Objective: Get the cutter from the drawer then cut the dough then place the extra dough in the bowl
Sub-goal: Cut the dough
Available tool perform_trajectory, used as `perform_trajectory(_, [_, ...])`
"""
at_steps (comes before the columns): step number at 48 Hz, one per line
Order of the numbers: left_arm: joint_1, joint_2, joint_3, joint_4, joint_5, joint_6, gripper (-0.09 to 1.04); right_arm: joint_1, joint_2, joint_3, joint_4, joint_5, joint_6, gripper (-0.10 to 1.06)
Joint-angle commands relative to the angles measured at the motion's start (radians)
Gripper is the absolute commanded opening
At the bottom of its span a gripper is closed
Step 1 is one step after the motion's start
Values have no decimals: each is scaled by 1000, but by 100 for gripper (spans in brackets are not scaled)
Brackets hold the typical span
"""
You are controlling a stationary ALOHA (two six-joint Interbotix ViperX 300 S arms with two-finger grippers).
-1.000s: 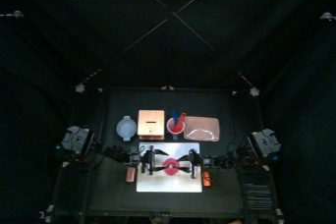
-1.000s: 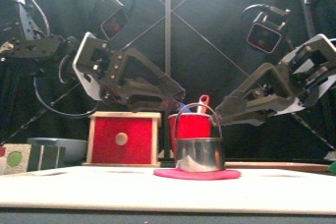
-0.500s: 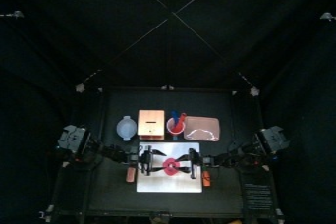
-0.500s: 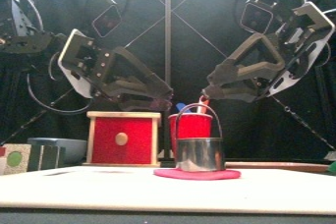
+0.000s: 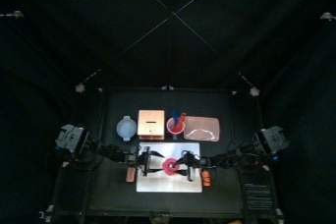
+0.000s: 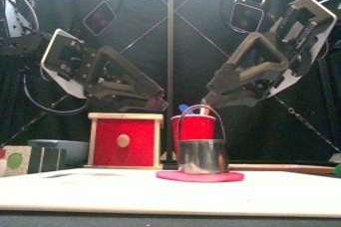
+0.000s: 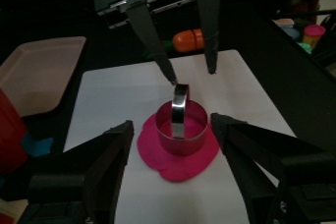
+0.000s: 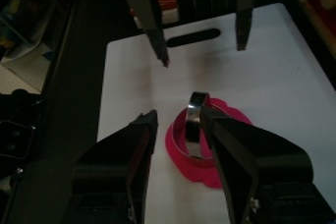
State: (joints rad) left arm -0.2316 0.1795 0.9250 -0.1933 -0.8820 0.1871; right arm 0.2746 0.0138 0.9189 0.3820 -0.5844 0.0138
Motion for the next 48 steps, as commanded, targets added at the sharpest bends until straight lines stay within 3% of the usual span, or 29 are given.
perform_trajectory(1, [3, 14, -43, 31, 5, -2, 96, 0, -11, 3, 18, -26, -2, 78])
perform_trajectory(16, [23, 57, -98, 97, 35, -2, 96, 25, 49, 12, 94, -89, -2, 78])
perform_trajectory(32, [77, 72, -92, 147, 37, -8, 96, 94, 133, -3, 239, -193, -3, 78])
perform_trajectory(43, [94, 97, -115, 258, 37, -129, 94, 107, 138, -21, 265, -196, -5, 78])
perform_trajectory(48, [94, 100, -127, 318, 37, -176, 87, 107, 137, -26, 265, -196, -5, 78])
